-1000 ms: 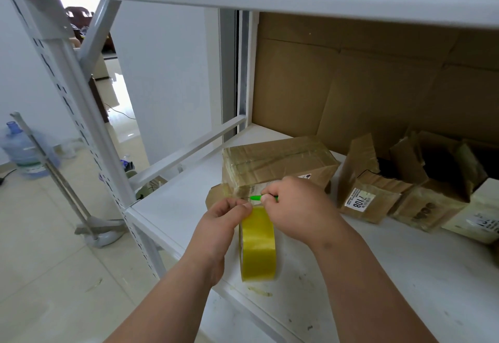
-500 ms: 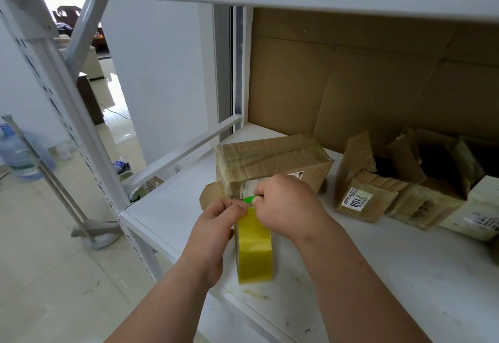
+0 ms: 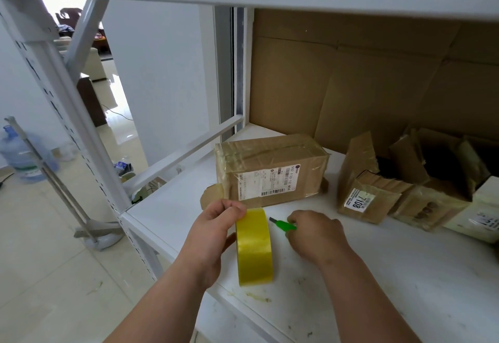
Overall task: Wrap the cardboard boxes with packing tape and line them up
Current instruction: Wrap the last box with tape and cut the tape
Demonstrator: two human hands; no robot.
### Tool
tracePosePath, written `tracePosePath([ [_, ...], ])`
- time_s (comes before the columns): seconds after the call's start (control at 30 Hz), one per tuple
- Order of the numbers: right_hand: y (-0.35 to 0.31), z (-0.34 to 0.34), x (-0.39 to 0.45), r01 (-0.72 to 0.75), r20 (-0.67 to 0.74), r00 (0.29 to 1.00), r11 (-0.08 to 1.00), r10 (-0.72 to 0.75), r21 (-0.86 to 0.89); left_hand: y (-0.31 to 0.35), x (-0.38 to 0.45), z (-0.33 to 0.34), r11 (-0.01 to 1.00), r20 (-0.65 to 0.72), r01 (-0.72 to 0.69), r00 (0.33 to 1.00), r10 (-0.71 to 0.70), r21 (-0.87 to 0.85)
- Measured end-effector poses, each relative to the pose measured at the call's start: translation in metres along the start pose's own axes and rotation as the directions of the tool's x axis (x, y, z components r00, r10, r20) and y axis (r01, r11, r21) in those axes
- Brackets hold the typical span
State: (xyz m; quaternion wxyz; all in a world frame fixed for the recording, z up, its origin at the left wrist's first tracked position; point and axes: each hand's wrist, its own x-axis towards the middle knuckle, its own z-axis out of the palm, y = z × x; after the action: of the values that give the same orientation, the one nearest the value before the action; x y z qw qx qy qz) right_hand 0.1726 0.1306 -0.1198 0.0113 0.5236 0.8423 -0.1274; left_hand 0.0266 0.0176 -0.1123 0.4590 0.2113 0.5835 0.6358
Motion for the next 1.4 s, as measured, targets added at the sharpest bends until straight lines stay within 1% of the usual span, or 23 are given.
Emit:
tracePosePath([
  [0.1, 0.002, 0.006, -0.001, -0.01, -0.046, 0.999, 0.999, 0.007, -0.049, 0.001, -0.001, 0.001, 1.0, 0.003, 0.0, 1.0, 0.0, 0.0],
  [0.13, 0.001, 0.005, 0.0, -0.021, -0.081, 0.997, 0.999, 0.018, -0.025, 0.001, -0.002, 0.001, 1.0, 0.005, -0.004, 1.0, 0.004, 0.002],
  [0.17, -0.001, 0.002, 0.0, -0.031, -0.123, 0.992, 0.998, 0.038, 0.062, 0.001, -0.003, 0.001, 1.0, 0.01, -0.012, 1.0, 0.012, 0.007],
  [0.2, -0.005, -0.002, -0.001, -0.031, -0.15, 0.986, 0.974, 0.066, 0.223, 0.002, -0.004, 0.002, 1.0, 0.013, -0.021, 1.0, 0.021, 0.012],
  [0.23, -0.009, -0.006, -0.001, -0.013, -0.158, 0.984, 0.904, 0.088, 0.427, 0.002, -0.004, 0.002, 0.999, 0.014, -0.029, 0.999, 0.029, 0.018],
  [0.27, -0.014, -0.01, -0.004, 0.012, -0.134, 0.986, 0.774, 0.095, 0.633, 0.003, -0.006, 0.002, 0.999, 0.015, -0.034, 0.999, 0.034, 0.023],
  [0.3, -0.023, -0.014, -0.008, 0.009, -0.074, 0.994, 0.622, 0.079, 0.783, 0.003, -0.007, 0.002, 0.999, 0.017, -0.04, 0.999, 0.04, 0.028],
  [0.33, -0.03, -0.017, -0.012, -0.016, -0.01, 0.999, 0.509, 0.049, 0.861, 0.004, -0.008, 0.002, 0.998, 0.02, -0.047, 0.999, 0.046, 0.033],
  [0.37, -0.036, -0.017, -0.013, -0.036, 0.033, 0.999, 0.468, 0.015, 0.883, 0.005, -0.009, 0.002, 0.998, 0.023, -0.054, 0.998, 0.053, 0.042],
  [0.4, -0.04, -0.015, -0.014, -0.044, 0.05, 0.999, 0.458, -0.001, 0.888, 0.005, -0.01, 0.003, 0.997, 0.027, -0.062, 0.998, 0.061, 0.049],
  [0.53, -0.049, -0.012, -0.013, -0.033, 0.021, 0.999, 0.372, 0.035, 0.928, 0.006, -0.013, 0.001, 0.99, 0.035, -0.082, 0.996, 0.079, 0.112],
  [0.6, -0.051, -0.013, -0.012, -0.01, -0.006, 0.999, 0.395, 0.04, 0.919, 0.006, -0.013, 0.0, 0.985, 0.036, -0.087, 0.996, 0.083, 0.151],
  [0.67, -0.054, -0.012, -0.014, 0.056, -0.088, 0.995, 0.509, 0.039, 0.859, 0.005, -0.014, -0.001, 0.98, 0.042, -0.096, 0.995, 0.09, 0.177],
  [0.73, -0.056, -0.01, -0.015, 0.163, -0.232, 0.973, 0.649, 0.021, 0.743, 0.007, -0.015, -0.002, 0.977, 0.043, -0.089, 0.996, 0.083, 0.193],
  [0.77, -0.057, -0.008, -0.017, 0.221, -0.308, 0.951, 0.684, 0.006, 0.695, 0.008, -0.015, -0.003, 0.979, 0.04, -0.082, 0.996, 0.076, 0.189],
  [0.83, -0.058, -0.004, -0.022, 0.325, -0.436, 0.9, 0.686, -0.012, 0.651, 0.009, -0.014, -0.004, 0.979, 0.044, -0.074, 0.997, 0.067, 0.189],
  [0.9, -0.058, 0.0, -0.026, 0.375, -0.502, 0.865, 0.665, 0.0, 0.646, 0.011, -0.014, -0.005, 0.975, 0.057, -0.094, 0.995, 0.084, 0.2],
  [1.0, -0.056, 0.001, -0.025, 0.345, -0.46, 0.888, 0.658, 0.003, 0.67, 0.01, -0.015, -0.003, 0.961, 0.045, -0.13, 0.991, 0.123, 0.245],
  [1.07, -0.053, -0.002, -0.023, 0.292, -0.382, 0.924, 0.67, -0.013, 0.683, 0.009, -0.015, 0.0, 0.935, 0.015, -0.206, 0.977, 0.211, 0.29],
  [1.17, -0.051, -0.004, -0.024, 0.244, -0.309, 0.951, 0.647, -0.013, 0.723, 0.007, -0.017, 0.003, 0.829, -0.027, -0.355, 0.914, 0.406, 0.432],
  [1.23, -0.051, -0.004, -0.027, 0.245, -0.305, 0.952, 0.627, -0.012, 0.739, 0.006, -0.019, 0.003, 0.764, -0.024, -0.404, 0.877, 0.48, 0.502],
  [1.3, -0.051, -0.004, -0.03, 0.254, -0.306, 0.952, 0.631, -0.028, 0.733, 0.006, -0.02, 0.004, 0.759, -0.04, -0.402, 0.872, 0.488, 0.512],
  [1.4, -0.05, -0.004, -0.032, 0.282, -0.323, 0.945, 0.643, -0.057, 0.712, 0.008, -0.018, 0.004, 0.767, -0.042, -0.364, 0.891, 0.452, 0.528],
])
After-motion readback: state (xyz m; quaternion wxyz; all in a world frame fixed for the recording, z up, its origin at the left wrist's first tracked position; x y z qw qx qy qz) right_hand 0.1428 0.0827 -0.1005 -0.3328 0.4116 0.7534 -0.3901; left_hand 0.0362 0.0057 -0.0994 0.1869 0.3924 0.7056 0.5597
